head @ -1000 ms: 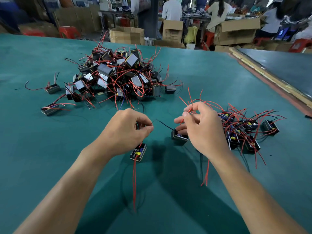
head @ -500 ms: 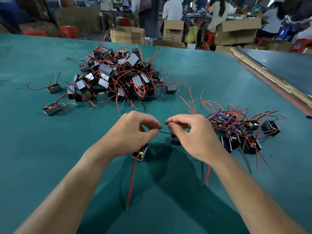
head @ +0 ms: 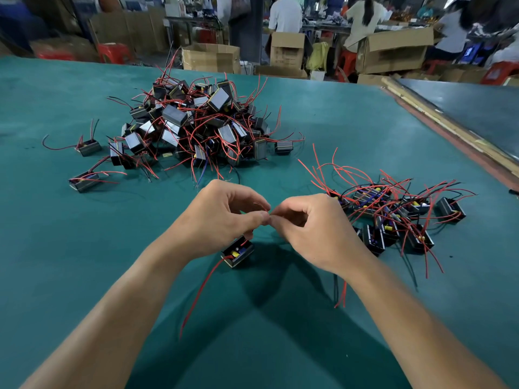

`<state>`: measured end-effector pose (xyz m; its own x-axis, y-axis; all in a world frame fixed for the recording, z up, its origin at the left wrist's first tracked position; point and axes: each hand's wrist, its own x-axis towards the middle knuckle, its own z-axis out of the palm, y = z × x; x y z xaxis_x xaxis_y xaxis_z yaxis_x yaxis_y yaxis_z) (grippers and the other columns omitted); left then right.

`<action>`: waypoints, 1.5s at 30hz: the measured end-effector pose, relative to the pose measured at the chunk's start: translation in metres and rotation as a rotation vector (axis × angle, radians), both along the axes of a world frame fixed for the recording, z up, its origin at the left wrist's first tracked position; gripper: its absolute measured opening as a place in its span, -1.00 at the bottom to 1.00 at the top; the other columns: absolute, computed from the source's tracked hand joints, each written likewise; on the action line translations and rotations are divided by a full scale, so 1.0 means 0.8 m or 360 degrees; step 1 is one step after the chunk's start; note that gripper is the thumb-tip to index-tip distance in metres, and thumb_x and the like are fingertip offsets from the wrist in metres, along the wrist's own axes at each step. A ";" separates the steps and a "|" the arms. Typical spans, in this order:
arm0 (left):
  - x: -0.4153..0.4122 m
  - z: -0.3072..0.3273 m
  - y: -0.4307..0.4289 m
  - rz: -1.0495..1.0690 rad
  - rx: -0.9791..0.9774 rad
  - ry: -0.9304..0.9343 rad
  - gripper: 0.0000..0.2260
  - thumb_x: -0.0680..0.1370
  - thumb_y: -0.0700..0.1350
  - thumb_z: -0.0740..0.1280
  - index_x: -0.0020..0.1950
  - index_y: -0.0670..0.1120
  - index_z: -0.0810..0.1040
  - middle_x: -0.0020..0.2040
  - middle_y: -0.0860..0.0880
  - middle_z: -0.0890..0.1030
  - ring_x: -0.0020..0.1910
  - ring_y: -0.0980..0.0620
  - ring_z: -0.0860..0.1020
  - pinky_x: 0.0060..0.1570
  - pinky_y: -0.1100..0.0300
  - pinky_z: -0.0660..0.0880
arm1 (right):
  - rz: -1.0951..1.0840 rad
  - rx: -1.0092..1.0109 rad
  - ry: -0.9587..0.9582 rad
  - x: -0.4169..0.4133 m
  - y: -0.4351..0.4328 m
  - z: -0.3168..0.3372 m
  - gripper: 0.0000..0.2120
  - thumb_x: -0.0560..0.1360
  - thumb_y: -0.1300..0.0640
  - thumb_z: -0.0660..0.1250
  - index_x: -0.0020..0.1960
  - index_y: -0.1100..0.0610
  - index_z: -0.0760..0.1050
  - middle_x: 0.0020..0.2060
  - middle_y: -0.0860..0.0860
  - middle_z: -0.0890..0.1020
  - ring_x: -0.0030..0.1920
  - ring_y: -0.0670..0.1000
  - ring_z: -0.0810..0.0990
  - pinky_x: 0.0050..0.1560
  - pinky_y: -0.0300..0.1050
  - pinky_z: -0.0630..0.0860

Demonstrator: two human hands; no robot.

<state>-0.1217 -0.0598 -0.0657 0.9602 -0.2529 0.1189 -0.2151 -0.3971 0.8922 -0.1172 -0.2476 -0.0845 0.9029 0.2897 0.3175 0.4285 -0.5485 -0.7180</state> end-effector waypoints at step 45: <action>-0.001 0.001 0.005 -0.0278 -0.0041 0.0352 -0.89 0.51 -0.24 0.42 -0.10 -0.29 0.68 -0.38 -0.02 0.58 -0.44 0.06 0.40 -0.42 0.30 0.37 | 0.0344 0.0042 0.0049 0.001 -0.012 0.010 -0.75 0.49 0.17 0.40 0.04 -0.15 0.69 -0.23 -0.17 0.63 -0.31 0.02 0.57 -0.24 -0.04 0.54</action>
